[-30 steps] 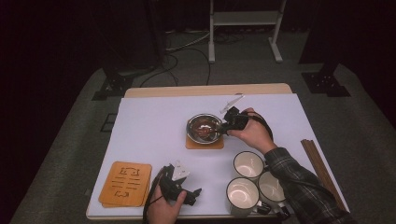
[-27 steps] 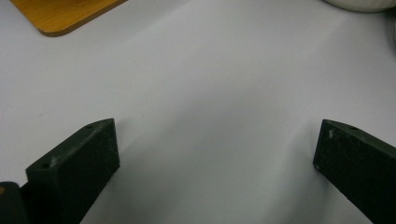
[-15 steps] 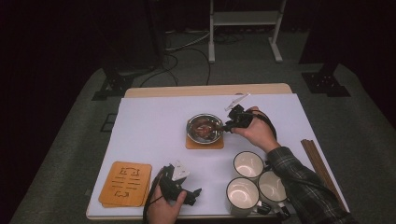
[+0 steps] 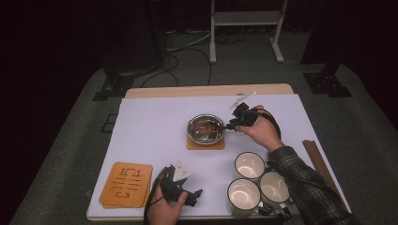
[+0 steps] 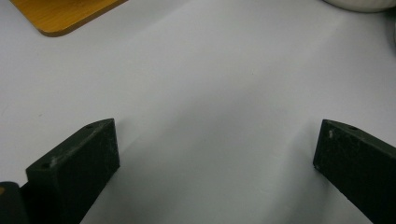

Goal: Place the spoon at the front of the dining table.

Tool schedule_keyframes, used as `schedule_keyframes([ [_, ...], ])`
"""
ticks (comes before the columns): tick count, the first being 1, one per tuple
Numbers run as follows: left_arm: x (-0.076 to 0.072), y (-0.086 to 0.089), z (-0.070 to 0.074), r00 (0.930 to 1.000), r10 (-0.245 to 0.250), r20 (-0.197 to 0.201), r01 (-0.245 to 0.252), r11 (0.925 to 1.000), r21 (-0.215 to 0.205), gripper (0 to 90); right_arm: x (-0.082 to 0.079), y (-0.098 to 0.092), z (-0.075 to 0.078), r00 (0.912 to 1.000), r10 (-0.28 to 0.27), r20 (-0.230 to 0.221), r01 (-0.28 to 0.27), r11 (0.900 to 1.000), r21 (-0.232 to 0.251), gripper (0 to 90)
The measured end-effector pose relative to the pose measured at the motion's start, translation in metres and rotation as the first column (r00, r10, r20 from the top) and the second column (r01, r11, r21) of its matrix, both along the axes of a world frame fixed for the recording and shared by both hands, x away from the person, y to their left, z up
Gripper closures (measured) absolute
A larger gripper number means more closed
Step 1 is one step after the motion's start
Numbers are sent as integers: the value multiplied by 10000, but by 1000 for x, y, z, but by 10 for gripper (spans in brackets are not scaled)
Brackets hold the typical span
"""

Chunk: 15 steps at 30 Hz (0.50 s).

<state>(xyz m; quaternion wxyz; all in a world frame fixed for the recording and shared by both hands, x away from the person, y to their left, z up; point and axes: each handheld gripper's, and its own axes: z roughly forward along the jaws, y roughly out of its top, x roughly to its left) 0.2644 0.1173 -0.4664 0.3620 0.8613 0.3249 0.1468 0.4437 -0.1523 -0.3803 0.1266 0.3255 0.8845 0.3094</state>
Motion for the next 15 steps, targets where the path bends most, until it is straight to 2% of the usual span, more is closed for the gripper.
schedule_keyframes([
  [15,0,0,0,10000,-33,-26,33,10000,30,0,-8,-6,8,9999,100,121,-101,9999,54,709],
])
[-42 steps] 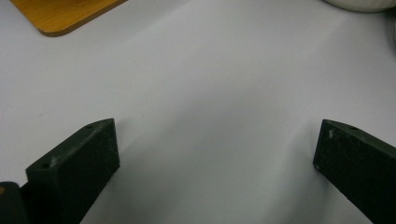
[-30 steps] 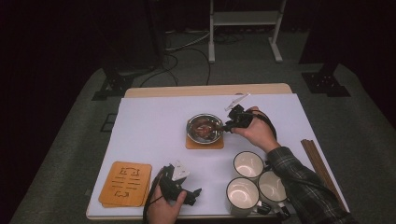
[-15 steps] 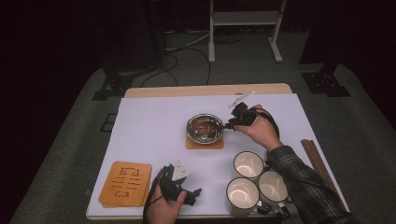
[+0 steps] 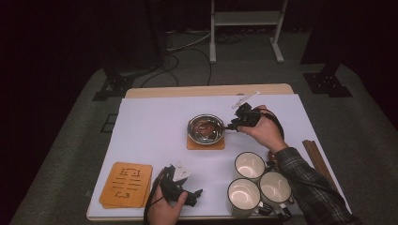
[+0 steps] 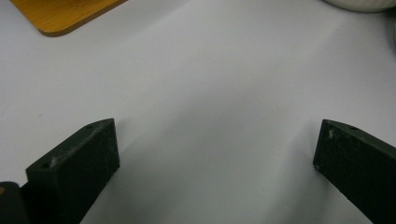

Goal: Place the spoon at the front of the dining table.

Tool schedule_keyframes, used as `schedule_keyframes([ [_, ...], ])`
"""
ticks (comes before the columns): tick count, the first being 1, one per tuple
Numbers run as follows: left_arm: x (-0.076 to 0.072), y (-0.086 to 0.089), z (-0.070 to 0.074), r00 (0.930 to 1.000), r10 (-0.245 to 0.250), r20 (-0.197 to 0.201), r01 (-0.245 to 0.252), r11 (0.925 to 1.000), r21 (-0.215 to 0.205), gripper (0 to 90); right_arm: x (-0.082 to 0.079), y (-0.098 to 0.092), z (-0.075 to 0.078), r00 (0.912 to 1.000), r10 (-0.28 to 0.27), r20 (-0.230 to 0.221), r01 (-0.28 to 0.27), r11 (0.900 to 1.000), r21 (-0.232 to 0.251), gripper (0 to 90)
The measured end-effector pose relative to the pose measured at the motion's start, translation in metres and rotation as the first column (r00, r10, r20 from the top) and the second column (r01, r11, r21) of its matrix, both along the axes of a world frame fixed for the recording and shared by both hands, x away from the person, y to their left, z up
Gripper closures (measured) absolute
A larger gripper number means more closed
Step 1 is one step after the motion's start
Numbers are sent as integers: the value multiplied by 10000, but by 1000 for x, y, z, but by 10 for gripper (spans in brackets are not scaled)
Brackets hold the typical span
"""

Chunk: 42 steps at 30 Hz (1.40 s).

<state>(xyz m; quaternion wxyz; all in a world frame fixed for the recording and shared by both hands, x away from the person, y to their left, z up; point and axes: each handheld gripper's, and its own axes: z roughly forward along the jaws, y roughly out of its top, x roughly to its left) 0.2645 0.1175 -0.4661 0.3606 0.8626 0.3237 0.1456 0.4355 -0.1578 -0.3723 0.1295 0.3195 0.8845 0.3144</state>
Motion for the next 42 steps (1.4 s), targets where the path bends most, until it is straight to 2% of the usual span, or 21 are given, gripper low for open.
schedule_keyframes([
  [13,0,0,0,10000,20,-8,-20,10000,-27,0,-2,-10,-4,9994,-320,-136,319,9994,-119,641],
  [34,0,0,0,10000,16,-7,-16,10000,-23,0,7,-37,0,9929,-1187,57,1185,9927,239,627],
  [42,0,0,0,10000,20,-5,-20,10000,-25,0,7,-45,4,9907,-1358,115,1354,9903,314,627],
])
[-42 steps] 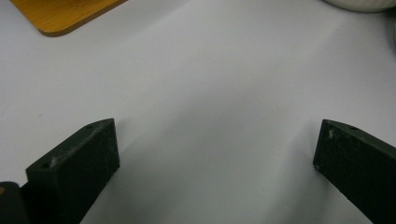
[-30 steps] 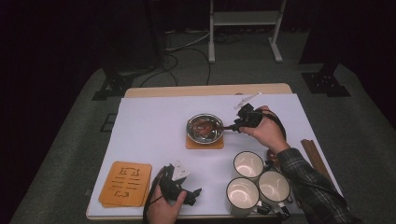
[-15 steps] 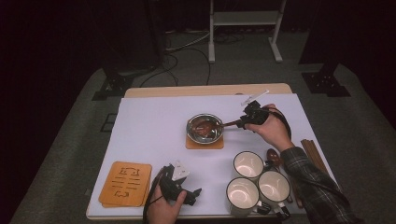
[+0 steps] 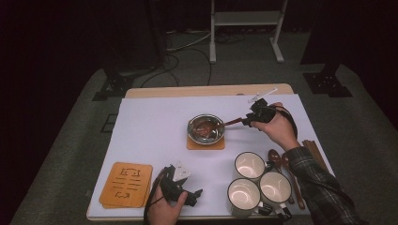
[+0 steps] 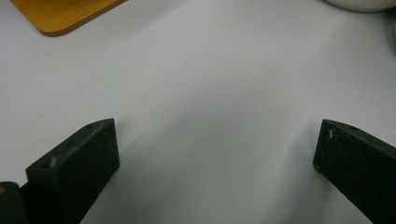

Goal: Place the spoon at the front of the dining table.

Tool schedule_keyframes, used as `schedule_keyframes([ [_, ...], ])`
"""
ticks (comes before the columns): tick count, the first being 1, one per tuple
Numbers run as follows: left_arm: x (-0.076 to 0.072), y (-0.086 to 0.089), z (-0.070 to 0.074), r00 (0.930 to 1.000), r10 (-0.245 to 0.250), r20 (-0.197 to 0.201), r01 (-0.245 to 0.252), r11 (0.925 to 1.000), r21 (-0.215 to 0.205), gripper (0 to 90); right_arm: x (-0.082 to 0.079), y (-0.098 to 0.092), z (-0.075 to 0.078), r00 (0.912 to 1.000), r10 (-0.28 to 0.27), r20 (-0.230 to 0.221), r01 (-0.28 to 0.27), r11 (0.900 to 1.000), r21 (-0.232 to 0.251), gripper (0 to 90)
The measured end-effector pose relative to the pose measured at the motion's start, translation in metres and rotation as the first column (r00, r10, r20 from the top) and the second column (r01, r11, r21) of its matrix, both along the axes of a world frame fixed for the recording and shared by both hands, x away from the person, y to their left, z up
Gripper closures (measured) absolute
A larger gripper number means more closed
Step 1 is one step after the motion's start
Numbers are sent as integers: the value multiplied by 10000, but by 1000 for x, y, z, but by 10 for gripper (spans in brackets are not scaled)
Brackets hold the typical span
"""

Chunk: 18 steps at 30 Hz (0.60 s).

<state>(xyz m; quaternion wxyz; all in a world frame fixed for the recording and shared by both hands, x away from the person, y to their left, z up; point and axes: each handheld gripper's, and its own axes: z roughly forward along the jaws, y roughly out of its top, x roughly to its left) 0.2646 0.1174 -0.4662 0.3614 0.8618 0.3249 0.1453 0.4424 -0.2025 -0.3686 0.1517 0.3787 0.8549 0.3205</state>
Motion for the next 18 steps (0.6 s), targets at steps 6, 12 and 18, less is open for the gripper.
schedule_keyframes([
  [6,0,0,0,10000,3,13,-3,10000,3,0,-2,-7,3,9999,-93,67,92,9999,75,627],
  [12,0,0,0,10000,1,15,-1,10000,3,0,-4,-13,3,9998,-184,55,183,9997,157,626],
  [18,0,0,0,10000,10,16,-10,10000,-4,0,-6,-21,2,9996,-294,35,293,9992,259,622],
])
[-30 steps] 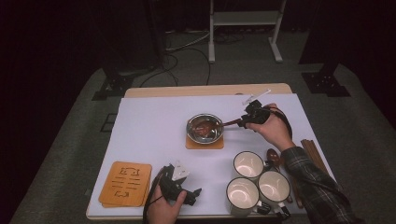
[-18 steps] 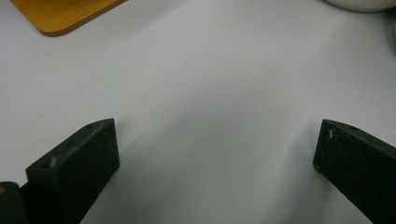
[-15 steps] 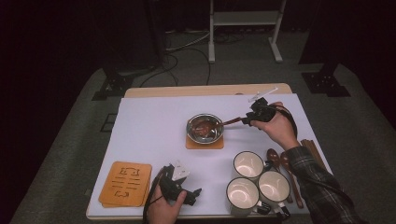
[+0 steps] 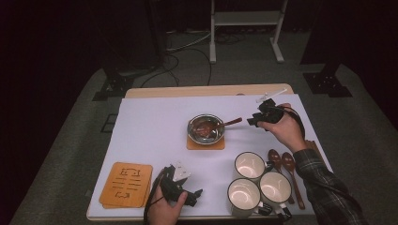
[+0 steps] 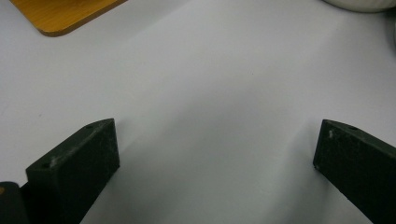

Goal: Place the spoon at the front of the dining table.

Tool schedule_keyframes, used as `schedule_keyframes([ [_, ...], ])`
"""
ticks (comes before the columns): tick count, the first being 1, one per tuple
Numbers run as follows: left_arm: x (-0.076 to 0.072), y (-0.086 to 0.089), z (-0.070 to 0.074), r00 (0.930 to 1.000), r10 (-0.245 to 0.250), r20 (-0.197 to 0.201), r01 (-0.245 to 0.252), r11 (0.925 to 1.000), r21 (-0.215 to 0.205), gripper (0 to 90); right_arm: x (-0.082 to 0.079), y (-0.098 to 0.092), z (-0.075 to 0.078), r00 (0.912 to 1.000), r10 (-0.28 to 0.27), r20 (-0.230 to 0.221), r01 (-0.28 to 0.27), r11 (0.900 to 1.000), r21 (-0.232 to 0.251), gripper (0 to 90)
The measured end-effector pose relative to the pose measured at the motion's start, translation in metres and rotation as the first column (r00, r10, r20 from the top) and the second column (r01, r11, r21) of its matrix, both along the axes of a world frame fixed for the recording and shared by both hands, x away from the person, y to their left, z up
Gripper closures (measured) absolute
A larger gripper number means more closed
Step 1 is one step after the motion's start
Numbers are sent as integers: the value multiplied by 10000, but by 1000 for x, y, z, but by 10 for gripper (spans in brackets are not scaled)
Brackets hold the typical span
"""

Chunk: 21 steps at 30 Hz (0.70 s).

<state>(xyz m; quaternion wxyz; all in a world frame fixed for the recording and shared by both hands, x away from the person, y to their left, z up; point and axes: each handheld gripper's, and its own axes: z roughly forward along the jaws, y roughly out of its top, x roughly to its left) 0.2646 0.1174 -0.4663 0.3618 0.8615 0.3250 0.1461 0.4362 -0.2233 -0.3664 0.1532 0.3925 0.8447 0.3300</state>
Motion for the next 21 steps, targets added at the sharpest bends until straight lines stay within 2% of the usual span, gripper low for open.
schedule_keyframes([
  [21,0,0,0,10000,24,-14,-24,10000,-43,0,-6,-27,-2,9992,-411,-34,411,9991,115,618],
])
